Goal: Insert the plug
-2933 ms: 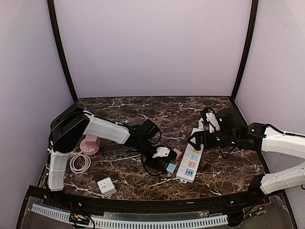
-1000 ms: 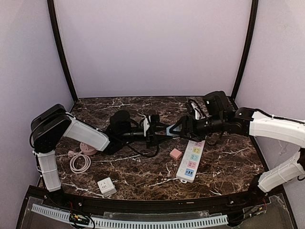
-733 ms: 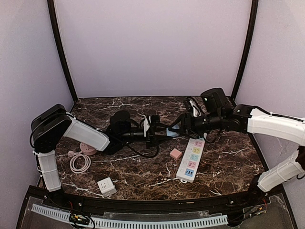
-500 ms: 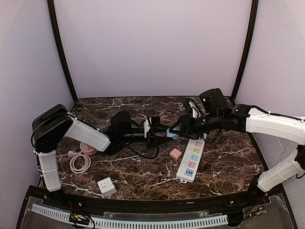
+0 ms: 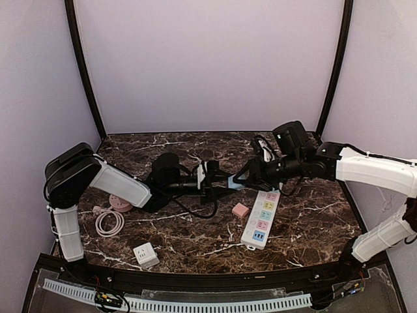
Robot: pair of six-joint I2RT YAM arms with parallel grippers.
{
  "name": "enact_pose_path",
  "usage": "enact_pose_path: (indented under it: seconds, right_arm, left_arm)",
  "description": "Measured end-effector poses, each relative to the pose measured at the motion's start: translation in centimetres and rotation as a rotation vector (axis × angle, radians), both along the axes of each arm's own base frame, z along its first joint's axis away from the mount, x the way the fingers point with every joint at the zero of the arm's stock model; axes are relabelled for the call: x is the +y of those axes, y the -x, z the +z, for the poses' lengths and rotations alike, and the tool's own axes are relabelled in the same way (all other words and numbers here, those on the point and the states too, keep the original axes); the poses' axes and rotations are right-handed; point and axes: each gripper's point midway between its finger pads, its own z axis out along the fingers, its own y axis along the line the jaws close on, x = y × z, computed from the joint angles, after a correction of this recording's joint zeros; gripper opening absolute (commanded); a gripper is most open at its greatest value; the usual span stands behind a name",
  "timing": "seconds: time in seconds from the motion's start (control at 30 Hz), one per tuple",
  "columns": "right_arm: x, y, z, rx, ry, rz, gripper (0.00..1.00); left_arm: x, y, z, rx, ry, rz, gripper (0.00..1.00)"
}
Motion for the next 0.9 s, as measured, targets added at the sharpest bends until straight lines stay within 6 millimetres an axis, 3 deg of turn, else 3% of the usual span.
enact_pose_path:
  seconds: [0.07, 0.3, 0.4, 0.47, 0.5, 0.53, 0.57, 0.6, 0.63, 0.7, 0.9]
  right_arm:
    - [-0.1, -0.1, 0.0, 0.002, 0.001, -0.003, 0.30]
    - [-0.3, -0.1, -0.2, 0.013, 0.006, -0.009, 0.16]
    - [-0.3, -0.1, -0.3, 0.014, 0.008, -0.008, 0.00]
    - [-0.3, -0.1, -0.4, 0.014, 0.009, -0.008, 0.00]
    - [-0.3, -0.1, -0.4, 0.015, 0.010, -0.007, 0.00]
    - [-0.3, -0.1, -0.4, 0.015, 0.012, -0.008, 0.00]
    - [-0.3, -0.1, -0.5, 0.014, 0.013, -0.008, 0.00]
    - [-0.3, -0.2, -0.5, 0.010, 0.015, -0.010, 0.00]
    - [-0.4, -0.2, -0.5, 0.007, 0.017, -0.010, 0.00]
    - [-0.7, -0.3, -0.7, 0.006, 0.033, -0.022, 0.00]
    - [-2.7, -0.1, -1.0, 0.009, 0.096, -0.092, 0.00]
  left_arm:
    - [0.0, 0.0, 0.1, -0.004, 0.005, -0.004, 0.01]
    - [0.0, 0.1, 0.3, -0.014, 0.011, -0.008, 0.01]
    - [0.0, 0.1, 0.2, -0.016, 0.010, -0.008, 0.05]
    - [0.0, 0.1, 0.1, -0.017, 0.008, -0.007, 0.24]
    - [0.0, 0.1, 0.1, -0.017, 0.008, -0.007, 0.43]
    - [0.0, 0.0, 0.1, -0.017, 0.007, -0.006, 0.53]
    - [0.0, 0.0, 0.1, -0.018, 0.007, -0.005, 0.70]
    - [0.0, 0.0, 0.1, -0.022, 0.007, -0.005, 0.77]
    - [0.0, 0.1, 0.0, -0.021, 0.007, -0.006, 0.93]
    - [0.1, 0.4, -0.4, -0.022, -0.001, -0.007, 0.98]
    - [0.6, 0.7, -1.8, -0.012, -0.030, 0.004, 0.99]
